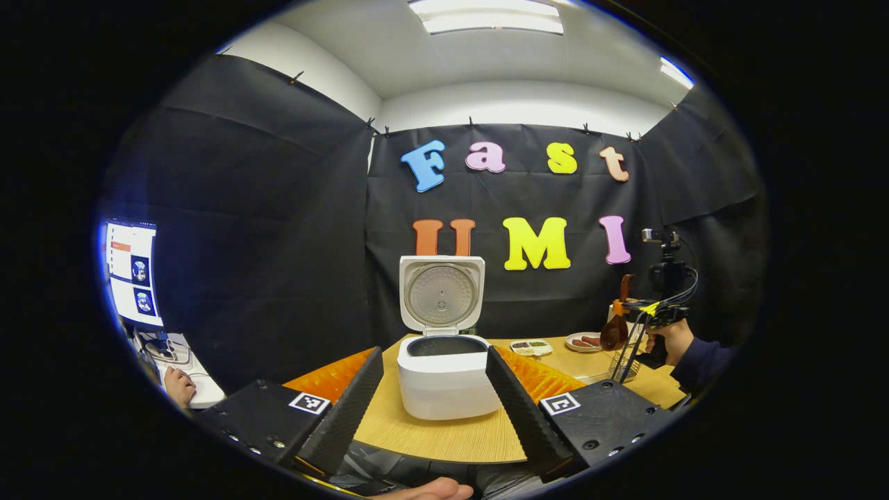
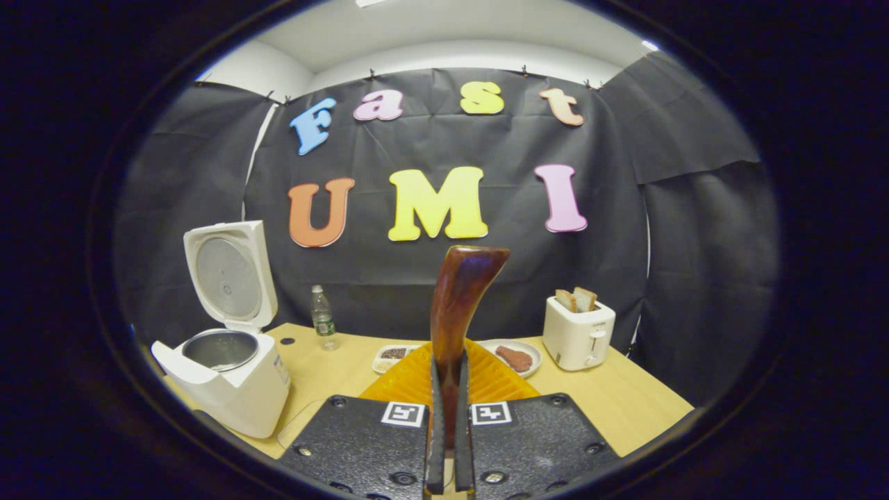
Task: Close the left gripper, press the button to open the rice cooker; take a wooden spoon from the chopstick holder with the right hand, scoop a spoonful of rice and pour it into the rice cooker, then put the wooden spoon back into the chopstick holder.
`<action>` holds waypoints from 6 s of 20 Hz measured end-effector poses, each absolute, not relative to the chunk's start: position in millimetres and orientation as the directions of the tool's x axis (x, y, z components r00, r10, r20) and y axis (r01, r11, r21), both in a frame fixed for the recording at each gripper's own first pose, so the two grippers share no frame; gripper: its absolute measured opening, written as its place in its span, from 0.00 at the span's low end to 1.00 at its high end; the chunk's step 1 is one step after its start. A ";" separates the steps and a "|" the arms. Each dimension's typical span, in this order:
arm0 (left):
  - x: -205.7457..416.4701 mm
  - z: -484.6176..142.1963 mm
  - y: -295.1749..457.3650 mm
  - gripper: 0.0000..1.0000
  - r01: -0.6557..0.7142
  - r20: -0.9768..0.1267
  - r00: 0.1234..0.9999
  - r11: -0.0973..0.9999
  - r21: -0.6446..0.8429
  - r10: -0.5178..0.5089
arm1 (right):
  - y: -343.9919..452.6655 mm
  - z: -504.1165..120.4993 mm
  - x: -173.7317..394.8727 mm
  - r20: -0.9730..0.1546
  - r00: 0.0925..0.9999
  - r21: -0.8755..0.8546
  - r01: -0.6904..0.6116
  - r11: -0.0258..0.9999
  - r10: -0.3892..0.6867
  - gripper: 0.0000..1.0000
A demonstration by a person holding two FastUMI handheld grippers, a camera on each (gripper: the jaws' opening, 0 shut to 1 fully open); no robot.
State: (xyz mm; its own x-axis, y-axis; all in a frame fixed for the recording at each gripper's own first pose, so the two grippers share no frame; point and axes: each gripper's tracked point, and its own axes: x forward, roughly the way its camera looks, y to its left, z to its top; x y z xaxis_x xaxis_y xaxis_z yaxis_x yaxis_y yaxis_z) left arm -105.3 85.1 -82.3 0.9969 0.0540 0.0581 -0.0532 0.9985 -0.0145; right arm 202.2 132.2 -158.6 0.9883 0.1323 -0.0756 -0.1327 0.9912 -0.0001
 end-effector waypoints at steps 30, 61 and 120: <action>-97.5 -107.6 98.0 0.94 -0.058 0.017 0.998 0.997 -0.043 0.059 | 263.1 -297.5 181.7 -0.386 0.844 0.247 -0.294 0.923 0.372 0.11; -94.5 -122.9 78.5 0.94 0.025 -0.016 1.000 0.999 -0.025 -0.025 | 147.0 -190.6 194.4 -0.048 0.890 0.951 -0.098 0.294 0.453 0.11; -102.0 -120.3 72.7 0.94 0.031 0.026 0.999 0.998 -0.056 -0.030 | 358.9 -67.8 184.0 -0.032 0.905 -0.094 -0.425 0.900 0.424 0.12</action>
